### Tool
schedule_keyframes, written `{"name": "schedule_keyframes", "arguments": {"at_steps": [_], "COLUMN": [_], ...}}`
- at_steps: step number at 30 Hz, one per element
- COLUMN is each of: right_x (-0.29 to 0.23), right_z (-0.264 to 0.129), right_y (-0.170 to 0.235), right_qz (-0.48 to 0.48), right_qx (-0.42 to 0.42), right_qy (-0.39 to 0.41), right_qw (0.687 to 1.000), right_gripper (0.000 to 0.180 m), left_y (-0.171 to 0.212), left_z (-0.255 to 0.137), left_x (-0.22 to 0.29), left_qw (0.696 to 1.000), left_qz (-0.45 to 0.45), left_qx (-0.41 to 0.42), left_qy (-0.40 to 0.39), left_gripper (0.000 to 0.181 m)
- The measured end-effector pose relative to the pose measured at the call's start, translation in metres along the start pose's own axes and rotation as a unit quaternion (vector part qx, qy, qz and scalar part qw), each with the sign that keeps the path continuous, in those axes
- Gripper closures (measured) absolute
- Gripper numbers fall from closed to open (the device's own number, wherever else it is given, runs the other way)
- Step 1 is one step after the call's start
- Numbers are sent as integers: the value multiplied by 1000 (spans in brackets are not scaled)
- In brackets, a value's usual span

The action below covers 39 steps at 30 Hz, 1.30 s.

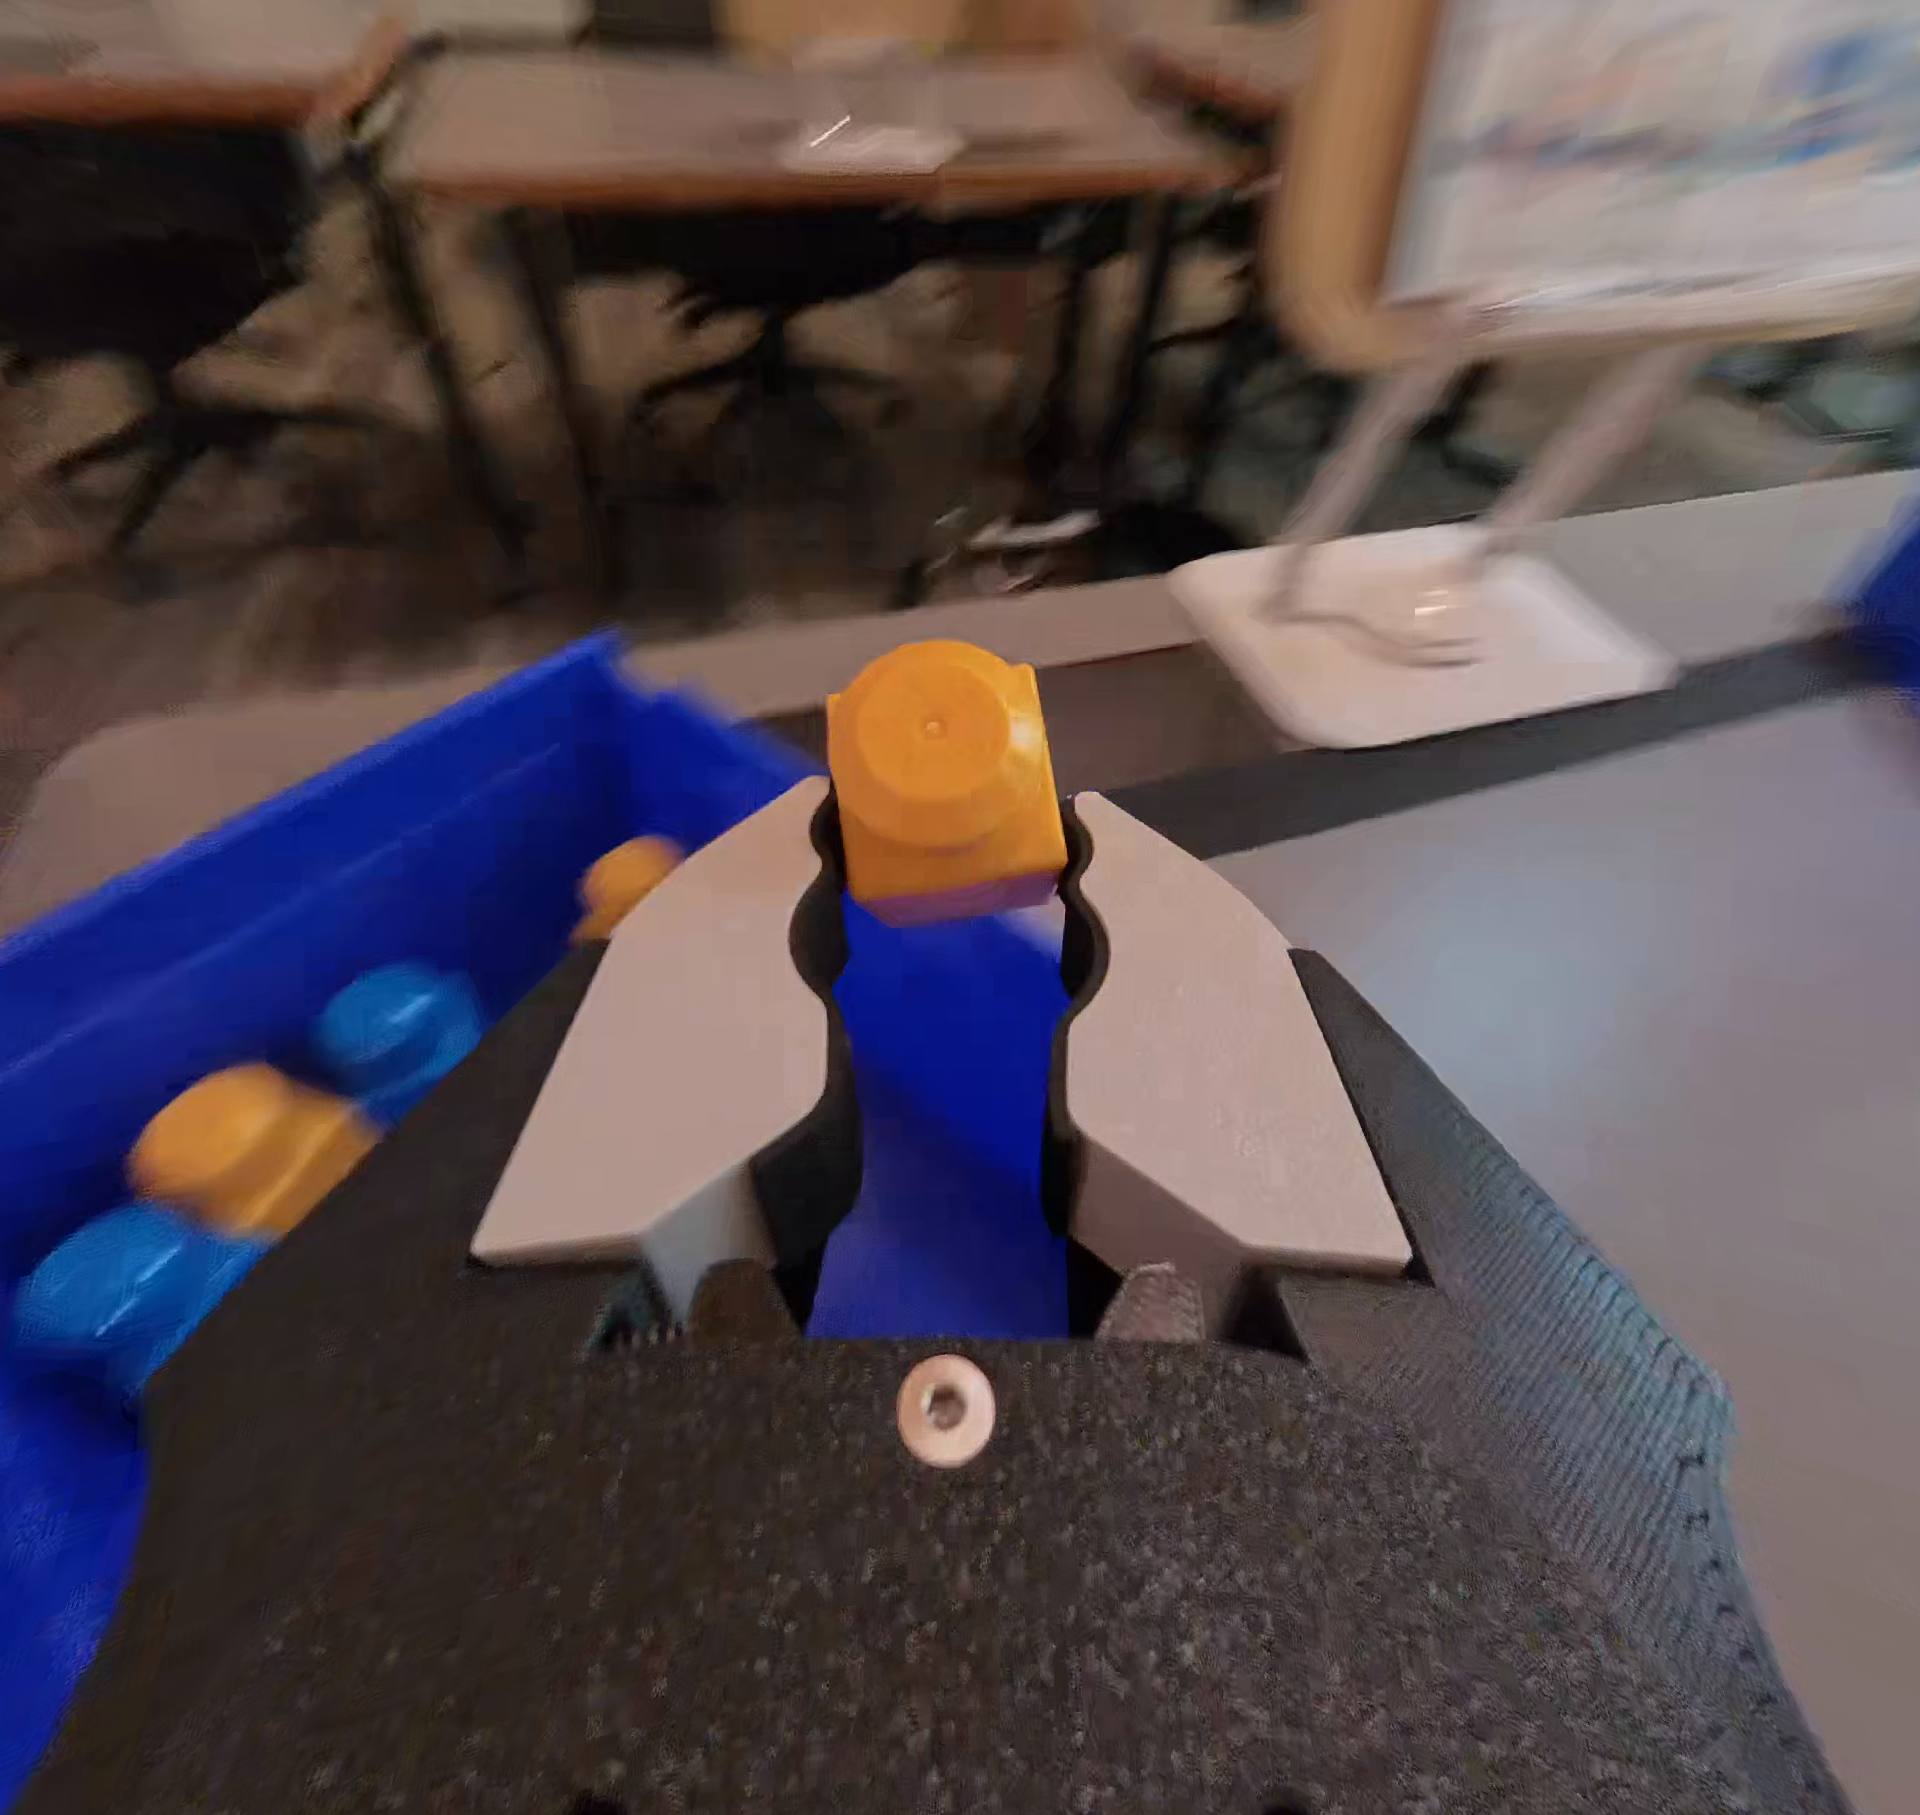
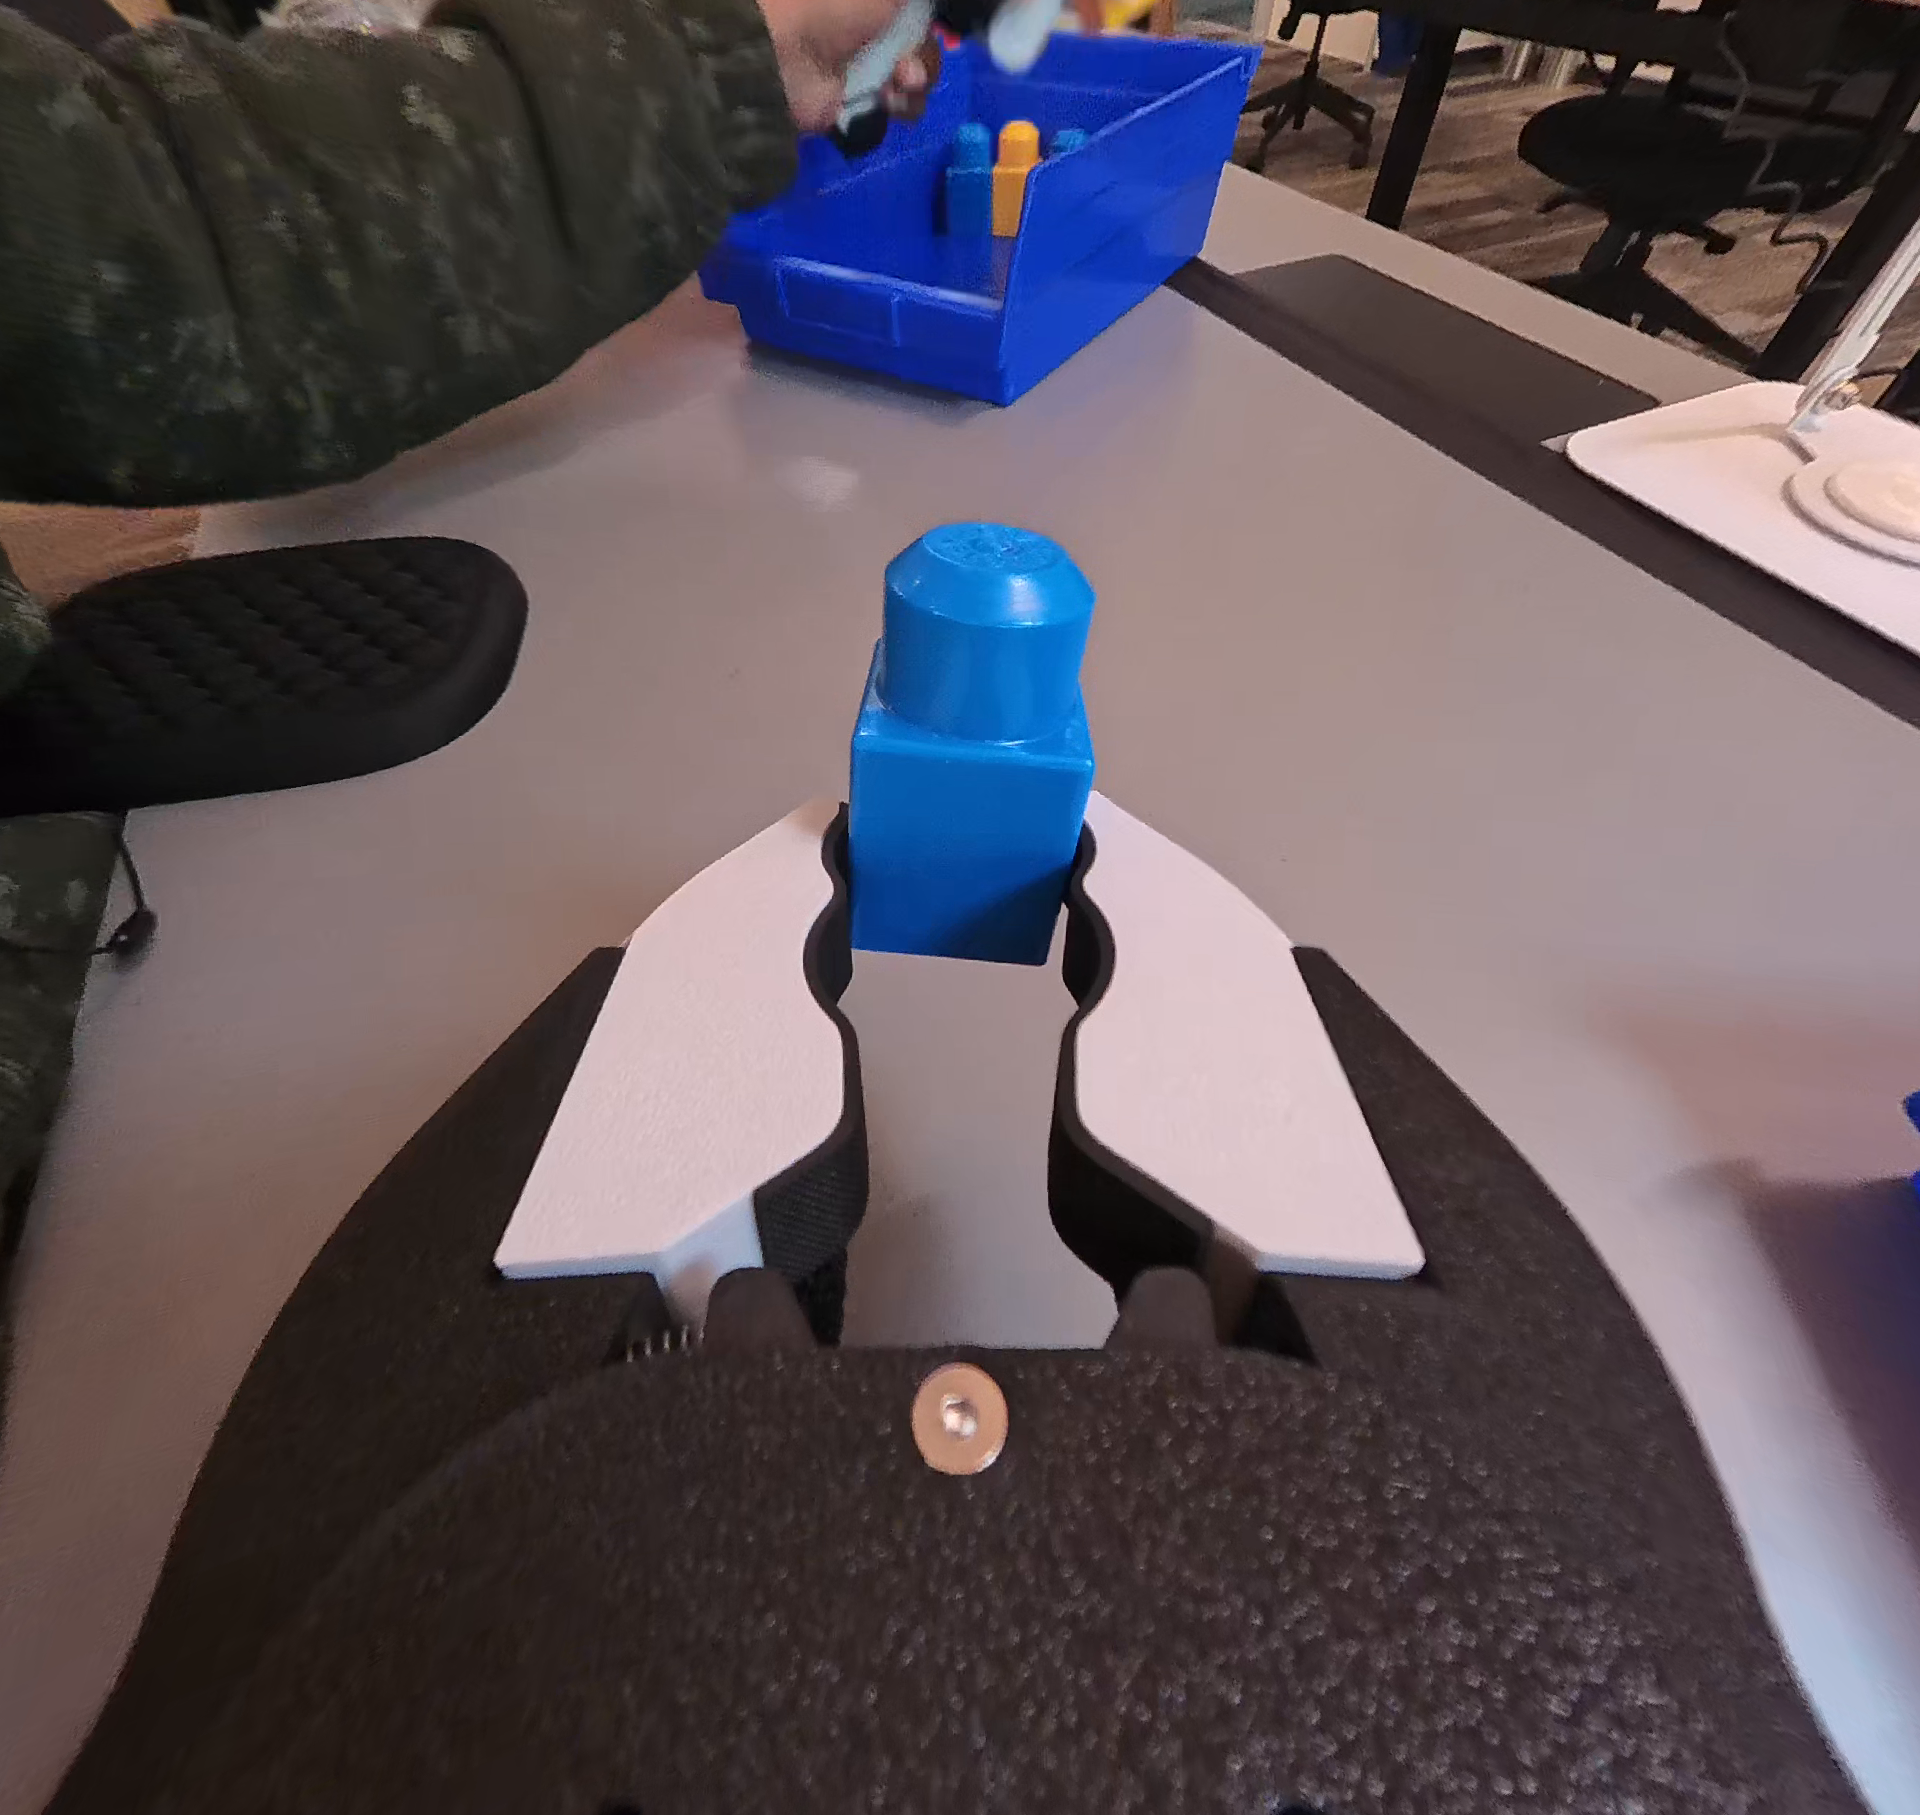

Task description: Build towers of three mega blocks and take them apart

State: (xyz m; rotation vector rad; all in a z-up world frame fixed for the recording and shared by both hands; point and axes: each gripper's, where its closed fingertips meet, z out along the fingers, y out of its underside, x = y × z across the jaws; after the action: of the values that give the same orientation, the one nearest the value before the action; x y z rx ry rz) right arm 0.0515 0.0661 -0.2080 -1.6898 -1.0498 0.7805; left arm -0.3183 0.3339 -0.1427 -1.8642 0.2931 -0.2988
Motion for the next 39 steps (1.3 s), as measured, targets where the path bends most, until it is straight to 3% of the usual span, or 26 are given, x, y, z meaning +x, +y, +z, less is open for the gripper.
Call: {"name": "schedule_keyframes", "arguments": {"at_steps": [2,4,8,12,16,31,39], "right_x": [-3,-10,-32,-54,-62,-70,-73], "right_z": [4,8,21,35,43,42,48], "right_y": [4,7,19,27,27,23,47], "right_qz": [8,7,1,-4,-10,-44,-82], "right_qx": [-14,-29,-80,-114,-121,-98,-178], "right_qy": [-9,-24,-54,-79,-84,-81,-65], "right_qw": [1000,999,995,990,989,991,978], "right_gripper": [142,142,142,143,143,144,144], "left_y": [-24,-25,13,66,109,139,171], "left_z": [-29,-62,-120,-154,-160,-157,-153], "left_x": [85,169,300,375,405,407,397], "left_qw": [985,951,852,764,723,702,678], "left_qz": [50,95,162,210,235,271,362], "left_qx": [53,66,32,-27,-82,-98,-169], "left_qy": [153,288,497,610,645,652,617], "left_gripper": [142,143,142,142,142,143,143]}}
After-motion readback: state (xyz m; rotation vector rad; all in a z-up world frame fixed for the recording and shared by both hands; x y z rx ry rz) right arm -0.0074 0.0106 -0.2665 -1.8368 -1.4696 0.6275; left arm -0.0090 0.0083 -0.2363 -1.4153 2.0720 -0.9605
